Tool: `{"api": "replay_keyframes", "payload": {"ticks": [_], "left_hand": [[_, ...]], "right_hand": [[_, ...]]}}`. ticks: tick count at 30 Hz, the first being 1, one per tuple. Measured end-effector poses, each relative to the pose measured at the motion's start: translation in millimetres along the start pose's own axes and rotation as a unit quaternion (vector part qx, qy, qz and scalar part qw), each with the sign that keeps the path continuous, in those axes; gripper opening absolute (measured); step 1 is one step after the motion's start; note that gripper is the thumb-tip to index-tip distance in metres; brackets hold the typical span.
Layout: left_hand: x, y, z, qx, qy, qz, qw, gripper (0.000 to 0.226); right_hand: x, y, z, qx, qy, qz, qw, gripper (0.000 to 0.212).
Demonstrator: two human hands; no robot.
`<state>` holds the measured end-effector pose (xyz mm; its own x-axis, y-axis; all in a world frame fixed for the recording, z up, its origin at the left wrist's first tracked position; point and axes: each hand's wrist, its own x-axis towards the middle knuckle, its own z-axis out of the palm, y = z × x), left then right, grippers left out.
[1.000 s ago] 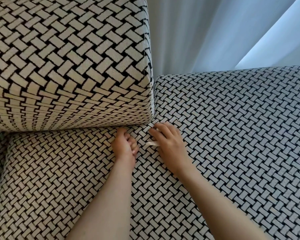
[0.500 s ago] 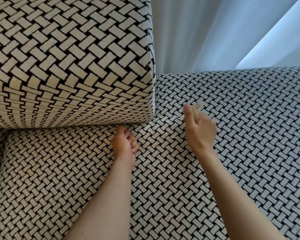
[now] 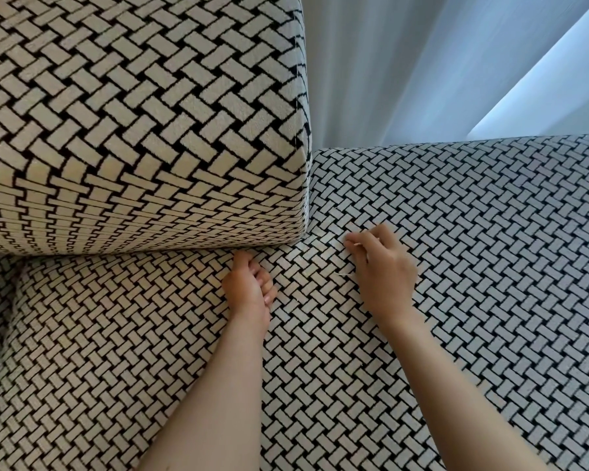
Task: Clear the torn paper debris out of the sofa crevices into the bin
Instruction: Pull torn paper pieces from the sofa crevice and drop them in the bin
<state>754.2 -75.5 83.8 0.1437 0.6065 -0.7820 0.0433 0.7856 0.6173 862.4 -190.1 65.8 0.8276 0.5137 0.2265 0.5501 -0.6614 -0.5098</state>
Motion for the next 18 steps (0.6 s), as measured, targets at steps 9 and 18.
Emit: {"api": "replay_keyframes", "payload": {"ticks": [9,18], "left_hand": [[-0.8,-0.3,-0.2,0.007,-0.007,0.001,1.0,0.036],[-0.2,-1.7,-0.1,0.002,-0.003,0.008,1.0,0.035]], "right_hand": [[-1.6,-1.2,-11.4,0.183,-0.013,0.16,0.97,0.012],[-19.7,-2.7,-21.1,0.146,-0.096,0.095,0.98,0.012]]}}
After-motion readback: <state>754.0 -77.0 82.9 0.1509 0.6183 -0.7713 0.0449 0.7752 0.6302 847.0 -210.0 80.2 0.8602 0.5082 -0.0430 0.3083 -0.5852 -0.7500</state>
